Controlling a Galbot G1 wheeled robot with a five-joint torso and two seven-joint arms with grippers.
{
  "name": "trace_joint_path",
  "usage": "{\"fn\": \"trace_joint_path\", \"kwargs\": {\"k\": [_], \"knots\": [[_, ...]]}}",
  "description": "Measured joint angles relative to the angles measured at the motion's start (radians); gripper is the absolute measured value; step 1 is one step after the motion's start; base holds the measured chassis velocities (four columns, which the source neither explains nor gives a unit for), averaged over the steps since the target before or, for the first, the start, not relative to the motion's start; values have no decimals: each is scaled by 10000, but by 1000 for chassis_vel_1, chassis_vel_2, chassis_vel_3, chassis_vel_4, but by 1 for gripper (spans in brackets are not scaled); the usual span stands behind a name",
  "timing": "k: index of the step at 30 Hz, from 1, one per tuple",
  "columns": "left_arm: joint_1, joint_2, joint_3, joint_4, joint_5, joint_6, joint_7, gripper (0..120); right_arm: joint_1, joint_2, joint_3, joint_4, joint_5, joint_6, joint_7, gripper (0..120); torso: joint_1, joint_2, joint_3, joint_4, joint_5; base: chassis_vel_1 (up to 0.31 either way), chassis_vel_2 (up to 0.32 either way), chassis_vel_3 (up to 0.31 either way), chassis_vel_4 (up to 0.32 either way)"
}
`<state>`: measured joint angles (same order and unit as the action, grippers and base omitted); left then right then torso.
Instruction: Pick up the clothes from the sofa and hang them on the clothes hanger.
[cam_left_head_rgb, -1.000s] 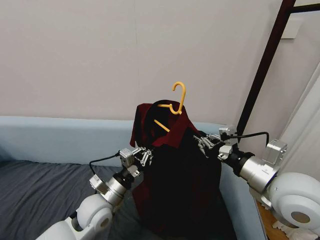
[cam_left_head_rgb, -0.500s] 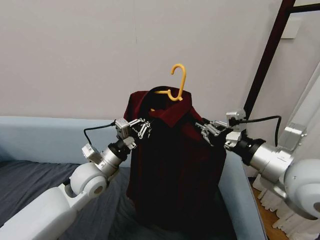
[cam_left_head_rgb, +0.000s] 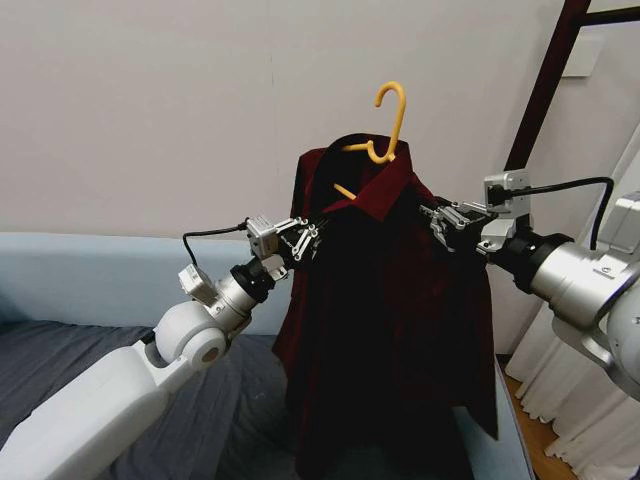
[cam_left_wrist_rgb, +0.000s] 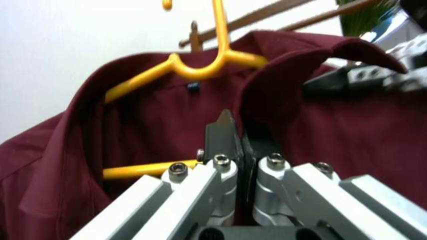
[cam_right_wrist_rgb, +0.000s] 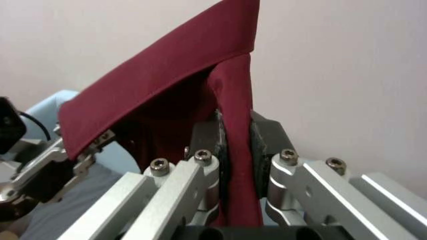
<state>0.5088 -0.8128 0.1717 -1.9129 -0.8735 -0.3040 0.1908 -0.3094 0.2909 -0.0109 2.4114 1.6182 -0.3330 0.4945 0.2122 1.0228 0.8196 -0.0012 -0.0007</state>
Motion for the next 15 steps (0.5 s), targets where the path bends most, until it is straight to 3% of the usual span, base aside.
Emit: {"fn": "trace_joint_path", "kwargs": {"k": [11, 15], "knots": [[691, -181, 244, 207, 825, -106, -499, 0, -304, 65, 40, 200, 69, -133, 112, 8, -2, 0, 0, 0, -1, 0, 0, 0, 0], [958, -187, 118, 175, 877, -255, -583, 12, -494, 68, 117, 215, 69, -127, 102, 8, -2, 0, 0, -1, 0, 0, 0, 0, 0]]}}
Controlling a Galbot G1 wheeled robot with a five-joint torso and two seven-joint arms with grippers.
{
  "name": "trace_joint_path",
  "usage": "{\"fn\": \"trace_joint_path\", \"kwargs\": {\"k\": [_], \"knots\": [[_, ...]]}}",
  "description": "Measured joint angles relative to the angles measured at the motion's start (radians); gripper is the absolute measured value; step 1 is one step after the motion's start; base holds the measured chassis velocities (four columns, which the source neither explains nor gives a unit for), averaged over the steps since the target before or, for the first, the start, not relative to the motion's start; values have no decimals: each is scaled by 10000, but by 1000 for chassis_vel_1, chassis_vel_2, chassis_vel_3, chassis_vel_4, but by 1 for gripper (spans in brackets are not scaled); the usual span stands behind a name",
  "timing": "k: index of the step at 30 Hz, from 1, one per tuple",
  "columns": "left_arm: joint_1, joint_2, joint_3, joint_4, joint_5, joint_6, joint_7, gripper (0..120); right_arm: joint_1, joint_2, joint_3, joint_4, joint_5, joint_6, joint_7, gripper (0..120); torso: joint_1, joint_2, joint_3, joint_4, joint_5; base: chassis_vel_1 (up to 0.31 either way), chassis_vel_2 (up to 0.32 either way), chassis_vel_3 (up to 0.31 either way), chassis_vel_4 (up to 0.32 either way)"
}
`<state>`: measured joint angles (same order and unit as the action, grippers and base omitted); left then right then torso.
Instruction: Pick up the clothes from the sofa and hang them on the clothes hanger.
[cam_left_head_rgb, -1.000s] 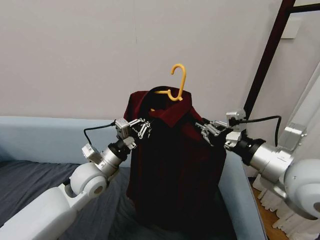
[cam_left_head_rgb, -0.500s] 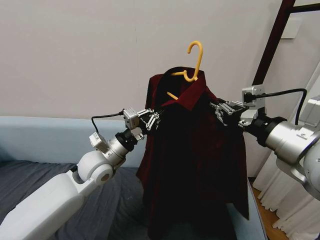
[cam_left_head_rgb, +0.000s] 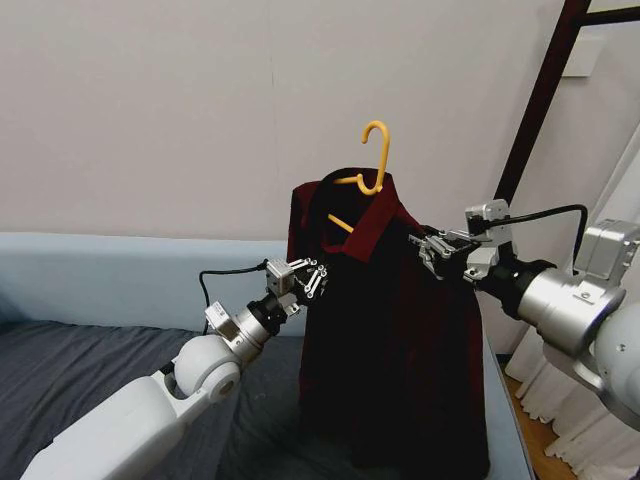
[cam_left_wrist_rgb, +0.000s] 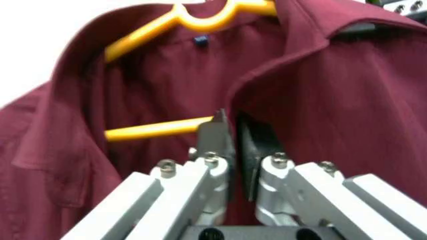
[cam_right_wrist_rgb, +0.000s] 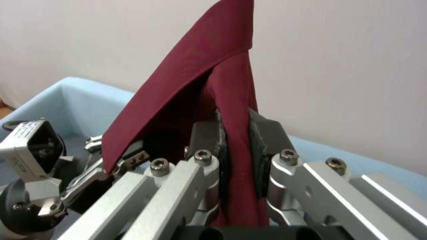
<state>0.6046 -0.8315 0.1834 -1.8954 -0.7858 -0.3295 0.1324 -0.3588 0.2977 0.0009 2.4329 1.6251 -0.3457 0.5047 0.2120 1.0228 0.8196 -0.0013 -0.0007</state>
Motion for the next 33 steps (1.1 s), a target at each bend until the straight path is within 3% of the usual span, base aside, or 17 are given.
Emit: {"fn": "trace_joint_path", "kwargs": {"k": [2, 4, 6, 8, 10, 16, 18, 20, 23, 28, 32, 33], "knots": [[490, 85, -323, 64, 336, -198, -9, 23, -106, 4, 100, -49, 3, 2, 30, 8, 0, 0, 0, -1, 0, 0, 0, 0, 0], [670, 129, -441, 105, 480, -283, 24, 25, -76, 10, 109, -88, 26, 3, 53, 8, 0, 0, 0, -2, 0, 0, 0, 0, 0], [1484, 327, -925, 280, 906, -566, 273, 37, 241, 21, 62, -228, 173, 4, 131, 8, 0, 0, 0, 2, -1, 0, 0, 0, 0], [1686, 379, -1036, 324, 987, -639, 348, 39, 336, 22, 34, -250, 208, 6, 148, 8, 0, 0, 0, 3, -2, 0, 0, 0, 0], [2447, 543, -1453, 546, 1261, -993, 770, 51, 626, 30, -36, -267, 322, 7, 196, 8, 0, 0, 0, 5, -3, 0, 0, 0, 0], [2841, 554, -2052, 573, 730, -1014, 1138, 70, 732, 93, -107, -134, 346, 9, 214, 8, 0, 0, 0, 0, -2, 0, 0, 0, 0], [2678, 526, -2137, 331, 311, -666, 821, 81, 651, 121, -117, -65, 340, 5, 214, 8, 0, 0, 0, 1, -2, 0, 0, 0, 0], [2581, 510, -2117, 235, 243, -532, 545, 82, 618, 129, -117, -46, 336, 4, 215, 8, 0, 0, 0, 1, -1, 0, 0, 0, 0], [1941, 312, -1615, -159, -118, 333, -1006, 97, 386, 149, -88, 50, 267, 2, 209, 8, 0, 0, 0, -2, 0, 0, 0, 0, 0], [1155, -42, -951, 68, -390, 1014, -1888, 97, -3, 124, 159, 123, 186, 4, 167, 8, 0, 0, 0, -1, 0, 0, 0, 0, 0], [592, -306, -642, 575, -649, 1014, -1840, 93, -225, 114, 303, 145, 131, 9, 132, 8, 0, -1, 1, 1, 0, 0, 0, 0, 0], [405, -385, -566, 725, -769, 970, -1734, 88, -281, 114, 324, 149, 115, 9, 124, 8, 1, 0, 1, 0, 0, 0, 0, 0, 0]]}}
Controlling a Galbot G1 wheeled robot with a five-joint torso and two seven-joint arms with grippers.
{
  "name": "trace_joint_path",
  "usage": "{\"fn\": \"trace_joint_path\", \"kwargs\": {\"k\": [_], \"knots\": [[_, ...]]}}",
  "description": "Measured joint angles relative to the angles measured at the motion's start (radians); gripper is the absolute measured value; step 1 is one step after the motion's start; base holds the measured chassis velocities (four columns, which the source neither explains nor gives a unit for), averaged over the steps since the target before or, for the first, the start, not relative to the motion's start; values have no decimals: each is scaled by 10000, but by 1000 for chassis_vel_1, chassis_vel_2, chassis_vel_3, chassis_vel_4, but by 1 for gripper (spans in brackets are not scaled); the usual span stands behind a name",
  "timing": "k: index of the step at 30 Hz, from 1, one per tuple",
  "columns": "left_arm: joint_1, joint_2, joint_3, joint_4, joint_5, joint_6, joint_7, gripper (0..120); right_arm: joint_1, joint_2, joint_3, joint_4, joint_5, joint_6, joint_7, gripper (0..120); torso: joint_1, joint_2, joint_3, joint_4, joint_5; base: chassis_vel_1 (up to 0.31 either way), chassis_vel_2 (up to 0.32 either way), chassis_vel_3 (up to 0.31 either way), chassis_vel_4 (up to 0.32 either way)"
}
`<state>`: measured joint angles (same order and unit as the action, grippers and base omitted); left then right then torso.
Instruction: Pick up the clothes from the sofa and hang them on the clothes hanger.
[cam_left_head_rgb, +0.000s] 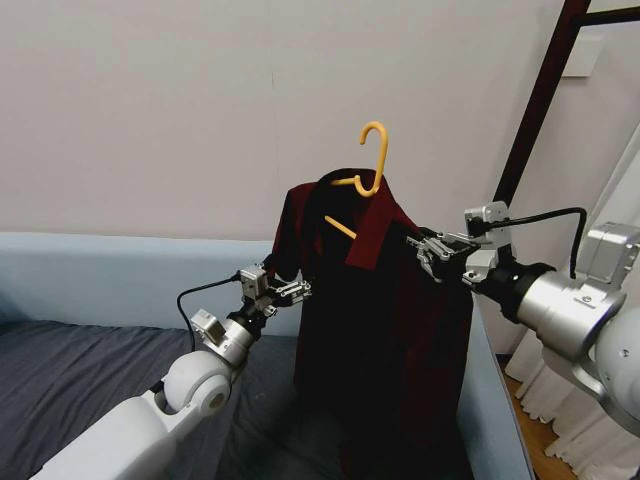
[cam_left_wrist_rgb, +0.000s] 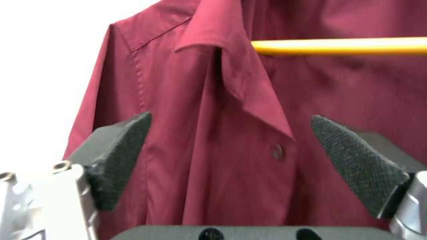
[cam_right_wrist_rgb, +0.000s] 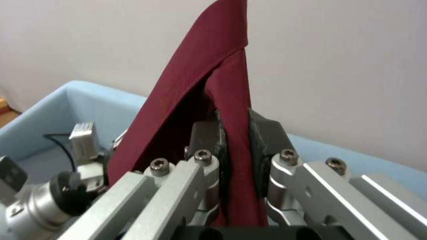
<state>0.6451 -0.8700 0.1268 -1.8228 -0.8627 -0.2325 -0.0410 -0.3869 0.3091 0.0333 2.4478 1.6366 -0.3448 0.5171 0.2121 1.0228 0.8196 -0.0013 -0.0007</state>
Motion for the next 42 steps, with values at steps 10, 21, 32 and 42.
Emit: {"fn": "trace_joint_path", "kwargs": {"k": [10, 21, 32, 42], "knots": [[-676, -475, 309, 685, -863, -247, 853, 52, -92, 44, 24, -49, -84, 4, -36, 8, 0, 0, 0, 1, 0, 0, 0, 0, 0], [-718, -621, 292, 881, -1064, -618, 1254, 11, -248, 110, 25, -142, -251, 4, -37, 8, 0, 0, 0, 1, 0, 0, 0, 0, 0], [-1494, -478, 132, 945, -1093, -688, 1587, 0, -539, 140, 25, -116, -505, -43, -119, 8, 0, -1, 0, 0, -1, 0, 0, 0, 0], [-2819, -524, 1348, 828, -884, -713, 2229, 0, -945, 203, 71, -3, -692, -63, -145, 8, 0, 0, 0, 0, 0, 0, 0, 0, 0]]}}
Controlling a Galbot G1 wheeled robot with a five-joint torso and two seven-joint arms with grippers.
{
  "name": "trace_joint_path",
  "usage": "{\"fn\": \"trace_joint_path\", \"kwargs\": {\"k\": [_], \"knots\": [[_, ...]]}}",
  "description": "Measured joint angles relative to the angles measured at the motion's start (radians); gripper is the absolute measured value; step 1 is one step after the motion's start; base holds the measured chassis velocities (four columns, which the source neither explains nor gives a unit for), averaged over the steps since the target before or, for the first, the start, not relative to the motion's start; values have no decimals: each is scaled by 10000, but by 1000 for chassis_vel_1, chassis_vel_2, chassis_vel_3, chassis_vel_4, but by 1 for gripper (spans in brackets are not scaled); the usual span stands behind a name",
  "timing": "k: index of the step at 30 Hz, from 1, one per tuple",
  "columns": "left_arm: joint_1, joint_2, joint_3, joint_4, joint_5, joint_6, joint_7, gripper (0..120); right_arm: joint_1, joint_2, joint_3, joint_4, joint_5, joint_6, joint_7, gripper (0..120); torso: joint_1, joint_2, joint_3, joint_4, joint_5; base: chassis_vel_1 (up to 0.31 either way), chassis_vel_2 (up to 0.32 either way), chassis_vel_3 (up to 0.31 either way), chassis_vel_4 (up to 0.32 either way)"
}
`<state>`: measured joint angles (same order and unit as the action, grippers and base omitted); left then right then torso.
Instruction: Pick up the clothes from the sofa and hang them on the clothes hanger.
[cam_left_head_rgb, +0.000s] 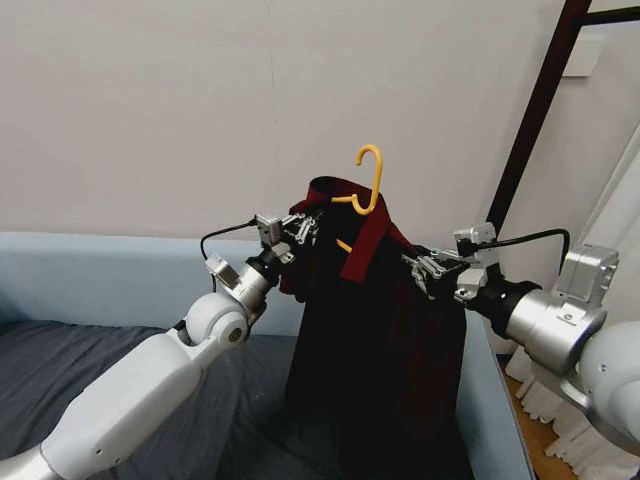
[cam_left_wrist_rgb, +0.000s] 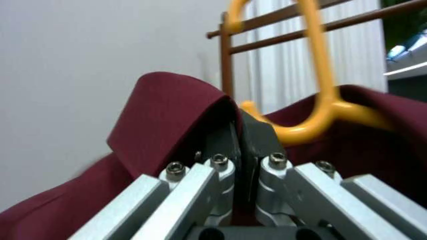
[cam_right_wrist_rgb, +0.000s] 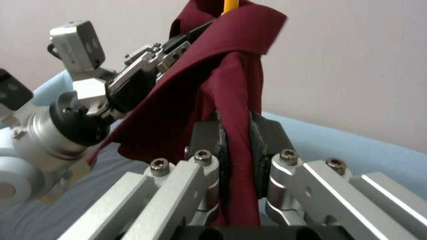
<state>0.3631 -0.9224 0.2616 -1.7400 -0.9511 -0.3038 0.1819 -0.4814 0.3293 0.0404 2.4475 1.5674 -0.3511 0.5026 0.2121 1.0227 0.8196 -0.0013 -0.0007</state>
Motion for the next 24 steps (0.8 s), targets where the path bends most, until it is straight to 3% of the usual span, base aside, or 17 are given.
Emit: {"fn": "trace_joint_path", "kwargs": {"k": [10, 24], "knots": [[358, -25, 207, -232, 224, -138, 1057, 0, -205, -18, 101, 49, -26, 0, 6, 8, 0, 0, 0, 0, -1, 0, 0, 0, 0], [1155, 303, -618, -164, 500, -353, 1472, 0, 221, -19, 103, -190, 318, 341, -42, 8, 0, 0, 0, 2, -1, 0, 0, 0, 0]]}}
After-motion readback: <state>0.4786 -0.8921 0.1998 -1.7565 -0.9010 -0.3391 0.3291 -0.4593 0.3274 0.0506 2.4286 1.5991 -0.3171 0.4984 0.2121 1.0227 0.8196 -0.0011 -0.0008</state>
